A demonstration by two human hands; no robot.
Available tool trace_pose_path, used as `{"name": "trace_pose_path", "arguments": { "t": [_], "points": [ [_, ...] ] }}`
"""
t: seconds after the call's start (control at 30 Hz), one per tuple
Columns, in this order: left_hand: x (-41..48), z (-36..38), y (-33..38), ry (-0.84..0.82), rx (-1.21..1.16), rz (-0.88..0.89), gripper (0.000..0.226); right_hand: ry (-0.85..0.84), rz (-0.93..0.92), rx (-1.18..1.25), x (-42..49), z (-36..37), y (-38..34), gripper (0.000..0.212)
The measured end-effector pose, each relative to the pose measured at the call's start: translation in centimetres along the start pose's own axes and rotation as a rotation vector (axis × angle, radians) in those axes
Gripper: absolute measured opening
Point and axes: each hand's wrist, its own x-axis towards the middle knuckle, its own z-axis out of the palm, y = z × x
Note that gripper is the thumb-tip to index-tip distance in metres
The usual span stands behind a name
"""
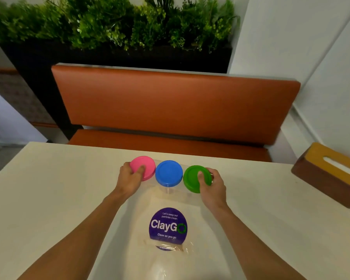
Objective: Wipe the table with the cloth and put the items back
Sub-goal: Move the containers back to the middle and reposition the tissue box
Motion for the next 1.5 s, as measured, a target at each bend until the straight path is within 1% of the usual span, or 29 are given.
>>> {"name": "trace_pose_path", "arguments": {
  "t": [0.23, 0.57, 0.9, 1.1, 1.27, 1.33, 1.4, 1.43, 1.5],
  "points": [
    [5.7, 0.0, 0.0, -0.066, 0.071, -0.014, 0.054, -0.017, 0.002, -0.07, 4.2, 2.8, -1.0, 0.04],
    [11.3, 1.2, 0.3, -0.084, 0.106, -0.006, 0.054, -0.045, -0.022, -0.126, 9.5, 5.2, -1.3, 0.035],
    [12.6, 2.2, -0.5, -0.093, 0.107, 0.009, 0.058, -0.075, -0.015, -0.143, 11.4, 5.9, -0.8, 0.037],
    [12.9, 2.2, -0.8, -0.102, 0.109, -0.018, 0.059, -0.113, 0.012, -0.155, 11.7, 6.2, -0.7, 0.039],
    [12.6, 1.8, -0.2, -0.112, 0.118, -0.063, 0.06, -0.146, 0.054, -0.172, 11.5, 5.6, -0.9, 0.044],
    [11.7, 1.5, 0.3, -0.026, 0.178, 0.005, 0.061, -0.137, 0.04, -0.167, 11.3, 4.7, -0.9, 0.041],
    [10.2, 1.2, 0.8, 0.097, 0.253, 0.171, 0.056, -0.131, 0.036, -0.144, 11.1, 3.6, -0.8, 0.035],
    [9.3, 1.1, 1.1, 0.129, 0.261, 0.264, 0.052, -0.129, 0.039, -0.127, 10.8, 3.1, -0.7, 0.032],
    [7.4, 1.4, 1.7, 0.109, 0.24, 0.419, 0.042, -0.119, 0.034, -0.1, 10.1, 1.9, -0.5, 0.027]
  ]
}}
